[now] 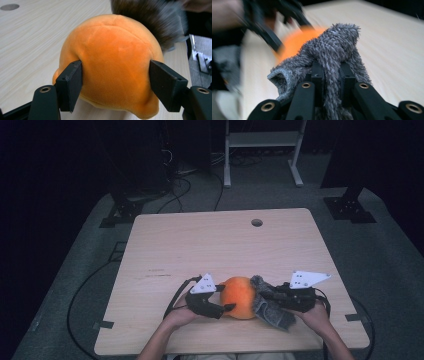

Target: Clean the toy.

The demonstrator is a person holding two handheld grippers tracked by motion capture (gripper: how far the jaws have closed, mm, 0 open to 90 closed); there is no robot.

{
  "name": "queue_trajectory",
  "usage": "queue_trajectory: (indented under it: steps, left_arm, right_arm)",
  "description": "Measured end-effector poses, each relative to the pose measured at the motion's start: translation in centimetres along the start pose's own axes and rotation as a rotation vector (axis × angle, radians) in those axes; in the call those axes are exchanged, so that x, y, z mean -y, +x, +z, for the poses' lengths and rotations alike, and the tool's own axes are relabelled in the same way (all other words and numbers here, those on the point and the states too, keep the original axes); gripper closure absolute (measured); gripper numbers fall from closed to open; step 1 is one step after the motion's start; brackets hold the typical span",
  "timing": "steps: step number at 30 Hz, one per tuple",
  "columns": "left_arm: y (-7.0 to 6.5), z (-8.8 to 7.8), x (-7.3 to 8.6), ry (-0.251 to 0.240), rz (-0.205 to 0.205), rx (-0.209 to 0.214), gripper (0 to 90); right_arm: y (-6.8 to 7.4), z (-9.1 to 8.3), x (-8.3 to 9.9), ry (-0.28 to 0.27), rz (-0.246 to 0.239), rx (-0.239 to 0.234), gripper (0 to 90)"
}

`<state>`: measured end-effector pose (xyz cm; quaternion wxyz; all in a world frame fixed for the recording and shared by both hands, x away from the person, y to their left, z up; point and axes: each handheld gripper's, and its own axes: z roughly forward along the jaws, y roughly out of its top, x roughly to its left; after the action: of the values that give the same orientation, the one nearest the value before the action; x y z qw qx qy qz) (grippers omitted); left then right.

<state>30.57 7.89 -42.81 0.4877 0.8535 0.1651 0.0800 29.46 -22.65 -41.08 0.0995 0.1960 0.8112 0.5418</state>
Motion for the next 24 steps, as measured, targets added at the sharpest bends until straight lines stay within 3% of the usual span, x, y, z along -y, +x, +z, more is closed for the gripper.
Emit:
queue_trajectory:
  steps: [3,4,5,10,11,12,15,16,18,21,22,23,24]
  left_arm:
    - [-0.5,0.1,-0.4,0.007,0.033,-0.005,28.7]
    - [-0.7,0.1,-0.5,0.008,0.050,-0.004,28.7]
    - [-0.9,0.1,-0.4,0.019,0.080,-0.005,25.1]
    - [-0.7,0.7,0.1,0.004,0.053,0.015,17.5]
    - [-0.7,0.7,0.1,0.004,0.053,0.015,19.1]
    - [-1.0,0.7,0.0,0.006,0.084,-0.005,23.2]
    - [-0.9,0.5,-0.2,0.003,0.075,-0.014,28.1]
    - [-0.8,0.5,-0.2,0.001,0.072,-0.011,28.4]
    - [-0.9,0.6,-0.2,0.003,0.077,-0.011,28.1]
    - [-1.0,0.7,-0.2,0.009,0.086,0.006,24.6]
    - [-1.0,0.8,-0.2,0.016,0.099,0.010,22.9]
    - [-1.1,0.7,-0.2,0.017,0.104,0.006,22.9]
    - [-1.0,0.5,-0.3,0.021,0.105,0.007,16.2]
  right_arm:
    - [1.0,0.6,-1.1,-0.006,-0.042,-0.022,77.2]
    - [1.4,1.1,-1.4,0.014,-0.064,-0.024,77.2]
    - [1.7,2.1,-1.1,0.070,-0.094,-0.014,77.3]
    - [1.3,2.1,-0.3,0.064,-0.068,-0.032,77.1]
    - [1.3,2.0,-0.2,0.071,-0.069,-0.030,77.1]
    - [1.2,1.9,-0.1,0.075,-0.067,-0.028,77.1]
    - [0.9,1.5,0.2,0.080,-0.066,-0.018,77.2]
    - [0.4,1.0,0.3,0.098,-0.052,0.005,77.2]
    - [0.4,0.6,0.1,0.070,-0.029,0.002,77.0]
    - [1.0,0.8,-0.4,0.049,-0.040,-0.026,77.0]
    - [1.4,1.5,-0.5,0.093,-0.081,-0.012,77.2]
    - [1.4,1.5,-0.5,0.093,-0.081,-0.012,77.2]
    - [1.2,1.8,-0.2,0.093,-0.073,-0.012,77.2]
